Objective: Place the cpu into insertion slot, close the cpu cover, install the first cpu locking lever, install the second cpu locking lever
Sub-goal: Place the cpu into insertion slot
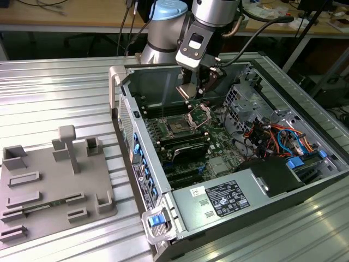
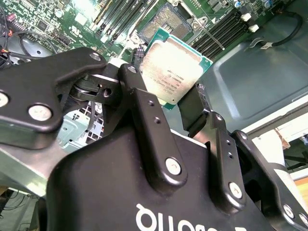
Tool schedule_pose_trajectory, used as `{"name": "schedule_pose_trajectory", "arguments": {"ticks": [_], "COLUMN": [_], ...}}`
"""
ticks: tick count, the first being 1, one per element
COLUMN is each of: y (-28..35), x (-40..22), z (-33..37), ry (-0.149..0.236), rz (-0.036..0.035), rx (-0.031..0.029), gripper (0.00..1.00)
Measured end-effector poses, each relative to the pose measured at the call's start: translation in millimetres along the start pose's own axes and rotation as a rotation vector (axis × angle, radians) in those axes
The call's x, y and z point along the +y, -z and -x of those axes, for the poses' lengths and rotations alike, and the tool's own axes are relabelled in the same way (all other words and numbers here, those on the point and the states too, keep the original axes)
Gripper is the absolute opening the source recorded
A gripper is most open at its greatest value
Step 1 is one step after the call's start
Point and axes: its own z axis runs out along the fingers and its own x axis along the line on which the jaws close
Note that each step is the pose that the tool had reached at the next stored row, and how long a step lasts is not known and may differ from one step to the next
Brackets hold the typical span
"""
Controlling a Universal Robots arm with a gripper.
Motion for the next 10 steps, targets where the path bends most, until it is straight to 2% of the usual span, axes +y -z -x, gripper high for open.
{"name": "schedule_pose_trajectory", "arguments": {"ticks": [6, 10], "y": [-0.2, -1.0], "x": [0.0, -0.1], "z": [0.0, 0.0], "ry": [-0.008, -0.073], "rz": [0.0003, 0.0015], "rx": [-0.0007, -0.0065], "gripper": [0.55, 0.55]}}
